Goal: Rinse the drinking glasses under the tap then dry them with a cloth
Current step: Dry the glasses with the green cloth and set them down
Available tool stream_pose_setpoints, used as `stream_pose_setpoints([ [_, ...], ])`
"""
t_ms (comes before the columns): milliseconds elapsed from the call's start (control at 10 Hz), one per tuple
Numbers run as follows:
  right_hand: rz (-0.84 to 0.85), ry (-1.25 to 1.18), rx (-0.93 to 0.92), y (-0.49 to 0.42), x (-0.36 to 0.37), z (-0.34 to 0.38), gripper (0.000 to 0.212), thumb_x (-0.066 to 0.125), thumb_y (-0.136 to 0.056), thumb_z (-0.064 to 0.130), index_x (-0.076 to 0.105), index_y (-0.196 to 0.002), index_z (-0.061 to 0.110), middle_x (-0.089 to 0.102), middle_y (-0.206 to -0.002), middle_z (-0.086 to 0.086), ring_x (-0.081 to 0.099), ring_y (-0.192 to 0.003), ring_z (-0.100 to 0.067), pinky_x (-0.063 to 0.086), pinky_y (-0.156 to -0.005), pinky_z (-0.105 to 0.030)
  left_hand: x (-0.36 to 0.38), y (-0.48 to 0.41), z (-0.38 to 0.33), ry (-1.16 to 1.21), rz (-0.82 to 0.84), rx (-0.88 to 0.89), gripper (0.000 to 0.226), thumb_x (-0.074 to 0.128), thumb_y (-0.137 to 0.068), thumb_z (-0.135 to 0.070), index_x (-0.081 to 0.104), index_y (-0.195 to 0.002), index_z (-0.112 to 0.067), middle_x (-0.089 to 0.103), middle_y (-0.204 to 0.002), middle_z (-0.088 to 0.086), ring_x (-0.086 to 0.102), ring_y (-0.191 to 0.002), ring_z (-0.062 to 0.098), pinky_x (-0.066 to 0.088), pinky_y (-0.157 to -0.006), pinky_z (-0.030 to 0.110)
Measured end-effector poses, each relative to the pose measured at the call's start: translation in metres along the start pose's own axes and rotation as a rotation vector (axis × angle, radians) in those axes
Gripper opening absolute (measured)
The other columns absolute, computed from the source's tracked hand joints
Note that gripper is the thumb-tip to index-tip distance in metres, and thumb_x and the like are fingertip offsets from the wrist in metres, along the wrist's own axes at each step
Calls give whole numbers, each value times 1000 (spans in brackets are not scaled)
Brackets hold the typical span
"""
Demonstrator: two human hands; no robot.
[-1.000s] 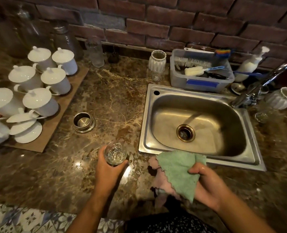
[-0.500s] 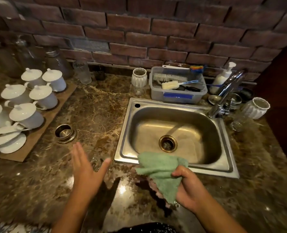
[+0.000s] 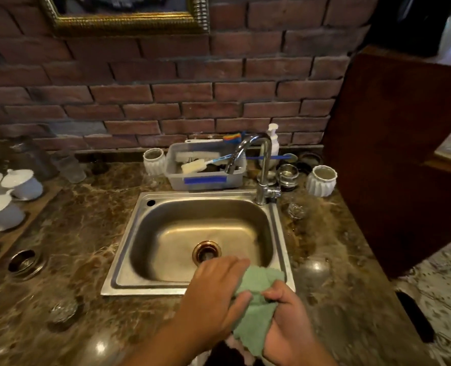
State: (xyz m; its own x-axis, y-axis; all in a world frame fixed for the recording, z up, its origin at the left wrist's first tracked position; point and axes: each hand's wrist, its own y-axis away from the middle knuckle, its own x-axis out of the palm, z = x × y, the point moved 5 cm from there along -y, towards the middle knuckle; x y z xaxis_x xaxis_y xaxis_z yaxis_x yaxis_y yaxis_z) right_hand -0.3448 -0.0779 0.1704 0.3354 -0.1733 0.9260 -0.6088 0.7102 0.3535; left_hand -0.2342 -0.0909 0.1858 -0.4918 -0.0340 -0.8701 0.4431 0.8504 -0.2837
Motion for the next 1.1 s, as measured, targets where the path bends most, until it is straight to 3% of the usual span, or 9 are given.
stream_pose_setpoints([
  [200,-39,-21,-79,43,-47,56,72,75,-44,-15,64,-115,-16,64,-113,-36,67,-98,-49,25,-118,-42,54,-53,-52,-50,231,66,48,33,-102,-51,42,-141,-26,50,-130,-3,46,-116,18,36,-99,36],
  [300,-81,-57,-208,58,-57,82,70,82,-54,-1,63,-122,-5,62,-121,-36,66,-108,-47,44,-106,-55,77,-91,-70,-106,435,113,49,35,-102,-53,39,-143,-27,48,-131,-1,44,-118,20,38,-101,40],
  [400,-133,-194,-265,60,-81,105,85,91,-12,-5,73,-95,-16,67,-106,-39,72,-83,-51,58,-61,-63,102,-128,-76,-69,649,110,56,43,-100,-57,36,-147,-28,47,-136,3,46,-124,23,42,-103,41],
  [600,-299,-189,-324,70,-122,145,111,96,-21,1,62,-125,-8,60,-129,-34,62,-112,-48,38,-106,-59,142,-200,-48,36,944,-87,67,53,-92,-63,44,-144,-21,54,-137,7,54,-123,24,46,-105,41],
  [700,-415,-206,-380,73,-133,173,105,94,-40,7,55,-137,4,59,-133,-29,55,-125,-46,33,-112,-58,143,-252,-25,18,803,-229,65,63,-96,-42,38,-151,-16,46,-147,9,49,-132,25,45,-108,39],
  [800,-496,-263,-401,75,-151,197,56,61,-82,18,55,-135,4,63,-130,-27,56,-122,-43,38,-106,-55,146,-301,-5,-35,558,-262,79,72,-90,-30,27,-155,-23,33,-153,9,42,-138,27,43,-111,41],
  [900,-466,-317,-409,75,-151,218,35,49,-92,20,68,-109,-4,72,-107,-29,70,-96,-43,50,-85,-54,170,-327,10,-120,540,-277,93,78,-85,-29,17,-155,-35,11,-163,8,23,-148,38,38,-116,51],
  [1000,-503,-258,-422,75,-144,239,24,62,-66,10,73,-57,-10,74,-73,-20,71,-48,-34,53,-35,-35,194,-335,20,-160,613,-334,102,80,-83,-31,10,-156,-43,-7,-167,9,7,-152,43,30,-118,59],
  [1100,-667,-258,-489,71,-150,247,31,59,-75,7,71,-81,-21,68,-54,-18,61,-50,-45,57,-50,-43,208,-342,24,-185,619,-340,95,78,-86,-29,14,-157,-39,-1,-167,10,11,-151,44,32,-117,57],
])
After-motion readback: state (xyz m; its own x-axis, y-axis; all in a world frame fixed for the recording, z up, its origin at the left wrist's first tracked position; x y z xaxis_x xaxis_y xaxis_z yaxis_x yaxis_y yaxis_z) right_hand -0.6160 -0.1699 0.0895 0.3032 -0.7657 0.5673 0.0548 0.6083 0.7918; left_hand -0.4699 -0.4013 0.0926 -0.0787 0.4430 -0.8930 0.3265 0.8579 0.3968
